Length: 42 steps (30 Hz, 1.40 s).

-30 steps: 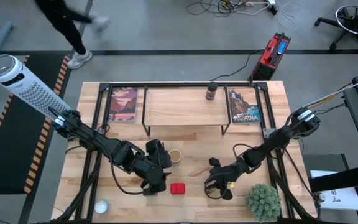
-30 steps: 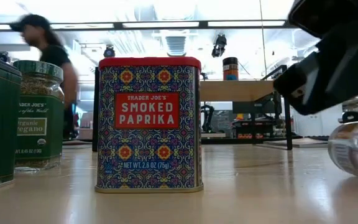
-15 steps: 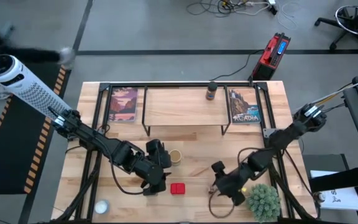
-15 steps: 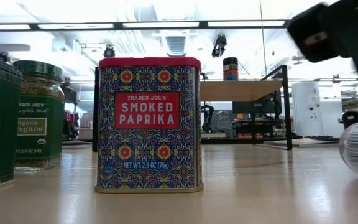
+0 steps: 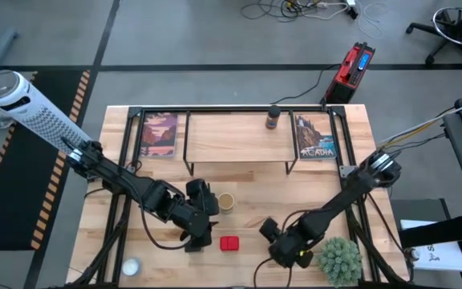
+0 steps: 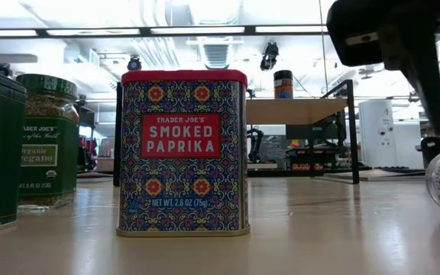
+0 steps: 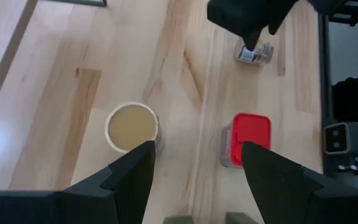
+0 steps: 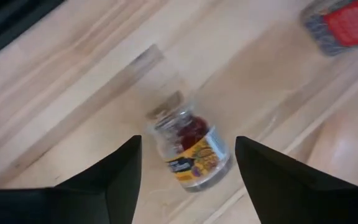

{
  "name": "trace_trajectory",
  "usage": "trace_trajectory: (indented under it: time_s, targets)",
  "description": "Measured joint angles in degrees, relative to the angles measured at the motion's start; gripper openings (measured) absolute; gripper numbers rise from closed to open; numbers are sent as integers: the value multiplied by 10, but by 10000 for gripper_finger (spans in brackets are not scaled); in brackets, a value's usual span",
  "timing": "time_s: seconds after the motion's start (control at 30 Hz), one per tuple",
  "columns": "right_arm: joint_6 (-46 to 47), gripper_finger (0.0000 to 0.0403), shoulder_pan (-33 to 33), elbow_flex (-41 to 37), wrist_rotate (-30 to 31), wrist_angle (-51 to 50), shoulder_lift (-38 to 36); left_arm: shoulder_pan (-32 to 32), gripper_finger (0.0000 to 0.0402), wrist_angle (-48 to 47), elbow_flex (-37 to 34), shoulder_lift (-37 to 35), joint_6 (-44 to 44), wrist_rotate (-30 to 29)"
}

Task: Shelf spices
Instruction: Remove the brown seasoning bottle from the shelf

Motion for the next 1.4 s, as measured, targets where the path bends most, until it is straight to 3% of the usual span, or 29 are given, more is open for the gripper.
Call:
trace_trajectory:
  time_s: [0.33,0.67,1.4]
  targets:
    - [-66,234,14,67,2,-63,58,-1,229,-3,0,-31,-15,2]
    - [-105,227,23,67,38,-64,67,-1,229,-3,0,-30,-27,2]
    - [-224,226,24,66,45,-72,82,-1,229,0,0,-30,-49,2]
